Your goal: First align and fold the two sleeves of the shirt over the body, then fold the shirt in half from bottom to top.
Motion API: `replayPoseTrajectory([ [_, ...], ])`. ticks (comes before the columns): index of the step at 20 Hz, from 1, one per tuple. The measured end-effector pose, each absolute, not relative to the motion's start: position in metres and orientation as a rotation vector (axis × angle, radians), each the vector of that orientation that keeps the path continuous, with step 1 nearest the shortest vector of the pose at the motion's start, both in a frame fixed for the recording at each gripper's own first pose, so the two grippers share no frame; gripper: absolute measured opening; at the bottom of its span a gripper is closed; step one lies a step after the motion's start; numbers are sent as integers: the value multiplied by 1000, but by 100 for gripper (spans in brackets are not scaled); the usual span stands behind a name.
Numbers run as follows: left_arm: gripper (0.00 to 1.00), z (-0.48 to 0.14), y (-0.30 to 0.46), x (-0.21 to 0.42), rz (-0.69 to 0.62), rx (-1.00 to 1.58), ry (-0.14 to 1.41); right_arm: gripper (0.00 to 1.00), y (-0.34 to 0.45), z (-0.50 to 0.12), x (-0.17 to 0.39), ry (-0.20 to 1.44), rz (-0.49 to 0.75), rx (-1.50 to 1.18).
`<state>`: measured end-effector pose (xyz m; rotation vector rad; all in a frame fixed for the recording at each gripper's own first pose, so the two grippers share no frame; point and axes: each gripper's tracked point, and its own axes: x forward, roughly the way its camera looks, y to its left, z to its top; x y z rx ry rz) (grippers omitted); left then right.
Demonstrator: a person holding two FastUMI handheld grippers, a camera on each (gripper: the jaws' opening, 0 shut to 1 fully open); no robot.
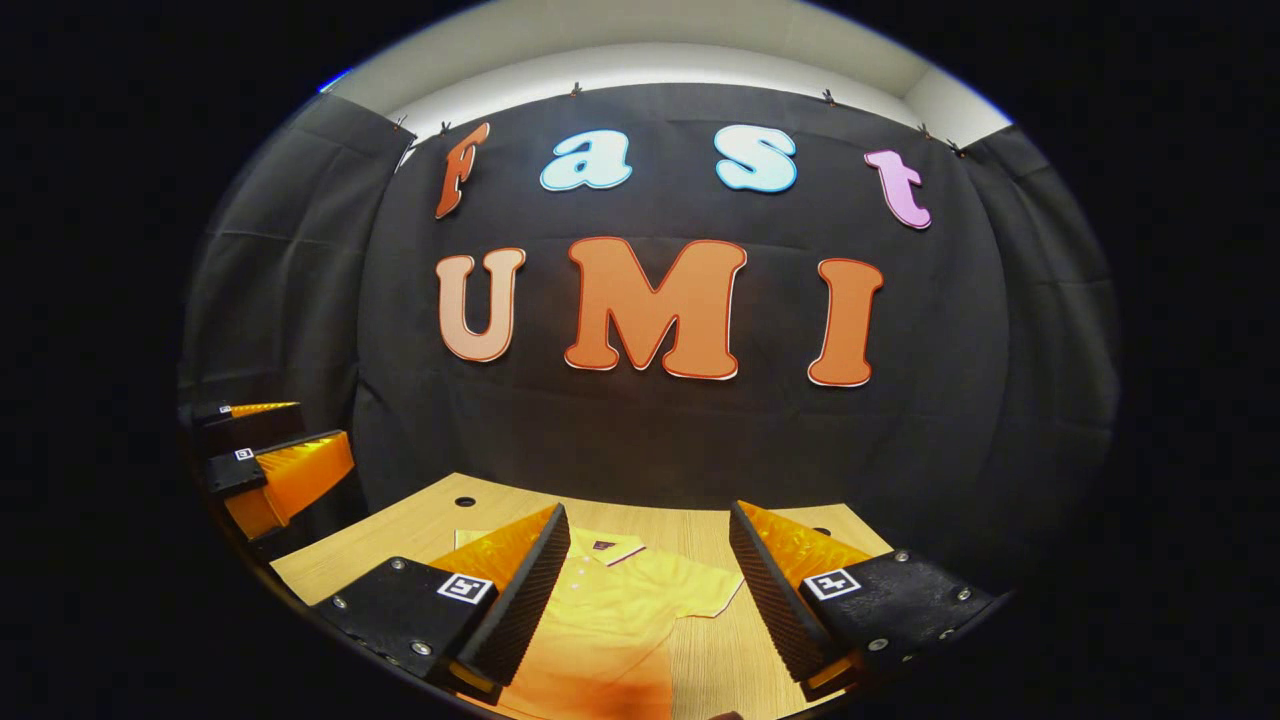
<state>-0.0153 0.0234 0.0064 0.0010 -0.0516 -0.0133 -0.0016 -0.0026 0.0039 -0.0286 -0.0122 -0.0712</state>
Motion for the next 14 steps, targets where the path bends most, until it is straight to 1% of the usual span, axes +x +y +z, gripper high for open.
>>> replayPoseTrajectory([
  [2, 100, 4, 30, -15, -25, -4, -53, 97, -5, 2, -1, -8, -101, -32],
  [8, 99, -6, 50, -15, -53, 9, -54, 97, -21, -10, 7, 24, -196, -33],
  [11, 99, -12, 49, -8, -54, -8, -39, 97, -30, -26, 19, 65, -200, -35],
  [14, 99, -10, 51, 2, -11, 14, -41, 97, -45, -45, 43, 121, -191, -46],
])
